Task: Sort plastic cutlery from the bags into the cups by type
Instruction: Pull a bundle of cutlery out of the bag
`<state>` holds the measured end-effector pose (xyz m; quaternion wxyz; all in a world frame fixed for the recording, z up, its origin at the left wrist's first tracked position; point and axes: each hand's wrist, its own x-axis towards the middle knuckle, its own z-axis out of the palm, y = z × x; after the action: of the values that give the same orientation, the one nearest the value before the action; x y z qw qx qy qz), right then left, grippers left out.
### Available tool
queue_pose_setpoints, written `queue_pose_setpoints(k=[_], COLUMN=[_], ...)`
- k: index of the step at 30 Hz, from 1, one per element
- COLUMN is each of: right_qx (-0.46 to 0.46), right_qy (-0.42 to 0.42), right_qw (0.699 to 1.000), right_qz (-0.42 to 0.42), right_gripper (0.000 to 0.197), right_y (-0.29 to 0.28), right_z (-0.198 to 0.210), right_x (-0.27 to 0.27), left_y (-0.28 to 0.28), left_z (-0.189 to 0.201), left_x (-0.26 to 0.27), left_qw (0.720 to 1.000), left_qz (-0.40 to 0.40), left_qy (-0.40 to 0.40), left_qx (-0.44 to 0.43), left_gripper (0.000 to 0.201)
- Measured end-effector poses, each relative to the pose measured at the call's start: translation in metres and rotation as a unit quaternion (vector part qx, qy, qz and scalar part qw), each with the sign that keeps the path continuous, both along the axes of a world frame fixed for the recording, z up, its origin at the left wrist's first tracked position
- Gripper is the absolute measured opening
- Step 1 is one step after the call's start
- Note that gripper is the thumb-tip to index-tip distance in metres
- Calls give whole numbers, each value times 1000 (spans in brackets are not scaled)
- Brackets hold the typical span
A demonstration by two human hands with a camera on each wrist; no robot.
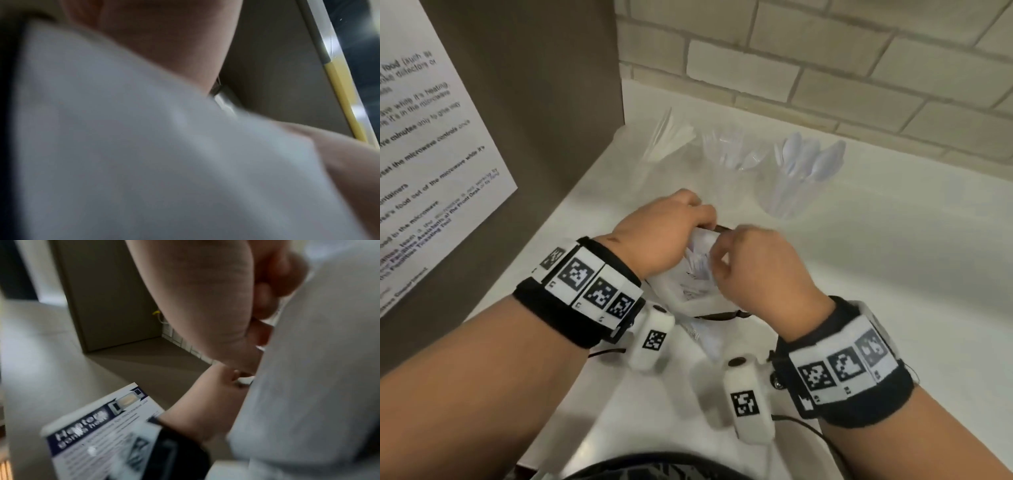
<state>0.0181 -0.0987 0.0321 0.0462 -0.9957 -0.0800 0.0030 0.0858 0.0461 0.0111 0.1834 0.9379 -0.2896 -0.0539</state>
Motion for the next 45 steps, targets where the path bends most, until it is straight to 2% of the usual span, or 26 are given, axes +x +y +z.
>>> queue_pose_setpoints(k=[2, 3, 5, 8, 10, 12, 13, 14, 15, 16, 18, 19, 20, 22, 23, 24, 25, 27, 30, 32, 34, 36, 37, 40, 43, 45], right_qx=[-10, -24, -49, -74, -64, -21, 17, 59, 81, 75, 5, -35, -61, -76, -69, -57, -50, -36, 49, 39, 20, 7, 8, 19, -52, -10], right_qy=[123, 153, 130, 92, 98, 96, 89, 87, 94, 107, 116, 103, 85, 70, 83, 104, 122, 111, 47, 82, 113, 91, 74, 66, 103, 120], right_qw=[992, 986, 986, 990, 992, 995, 996, 994, 992, 991, 993, 993, 992, 993, 994, 993, 991, 993, 997, 992, 989, 992, 995, 997, 991, 990], right_qz=[-28, -56, -88, -72, -50, -32, -27, -22, -13, -9, -33, -53, -63, -51, -34, -21, -15, -8, 45, 86, 96, 84, 73, 47, 61, 74], right_gripper=[30, 32, 27, 55, 52, 41, 43, 48, 51, 52, 62, 72, 77, 72, 65, 57, 49, 37, 30, 23, 20, 21, 22, 21, 24, 31], right_y=[3, 0, -9, -14, -13, -11, -10, -9, -7, -5, -7, -9, -11, -9, -7, -5, -4, -3, 3, 14, 18, 12, 7, -4, 7, 12], right_z=[-7, -9, -10, -10, -8, -3, -2, -1, -2, -3, -8, -8, -6, -5, -7, -8, -7, 0, 9, 5, -6, -4, 0, 7, 2, -5], right_x=[-1, 0, 3, 4, 7, 10, 12, 15, 16, 16, 14, 14, 14, 11, 9, 7, 6, 5, 6, 6, 6, 7, 7, 6, 2, 2], left_y=[2, 4, 8, 14, 17, 18, 17, 18, 20, 23, 28, 30, 31, 30, 29, 27, 28, 30, 28, 25, 28, 37, 43, 51, 47, 44], left_z=[-1, 0, 4, 6, 2, 2, 2, 1, -2, -6, -9, -10, -13, -14, -12, -11, -11, -9, -10, -9, -6, -2, 0, 1, -6, -8], left_x=[1, 1, 0, -3, -5, -12, -15, -16, -17, -17, -20, -22, -23, -25, -27, -27, -27, -28, -30, -33, -34, -32, -32, -34, -39, -40], left_qw=[999, 998, 994, 963, 914, 820, 766, 736, 731, 735, 745, 769, 813, 912, 944, 962, 969, 966, 970, 972, 973, 971, 970, 969, 972, 971], left_qz=[32, 52, 96, 178, 245, 281, 285, 277, 264, 243, 174, 145, 134, 147, 161, 165, 154, 127, 87, 81, 100, 135, 143, 135, 123, 119], left_qy=[21, 19, 3, 30, 122, 278, 345, 382, 395, 396, 388, 370, 332, 225, 176, 148, 154, 199, 211, 207, 190, 169, 166, 190, 197, 203], left_qx=[22, 16, -54, -202, -301, -415, -462, -484, -489, -494, -514, -501, -459, -309, -227, -156, -116, -106, -77, -71, -83, -100, -104, -78, -32, -37], left_gripper=[39, 36, 32, 33, 33, 26, 16, 8, 14, 25, 35, 36, 36, 28, 25, 44, 67, 99, 122, 119, 100, 79, 75, 86, 100, 106])
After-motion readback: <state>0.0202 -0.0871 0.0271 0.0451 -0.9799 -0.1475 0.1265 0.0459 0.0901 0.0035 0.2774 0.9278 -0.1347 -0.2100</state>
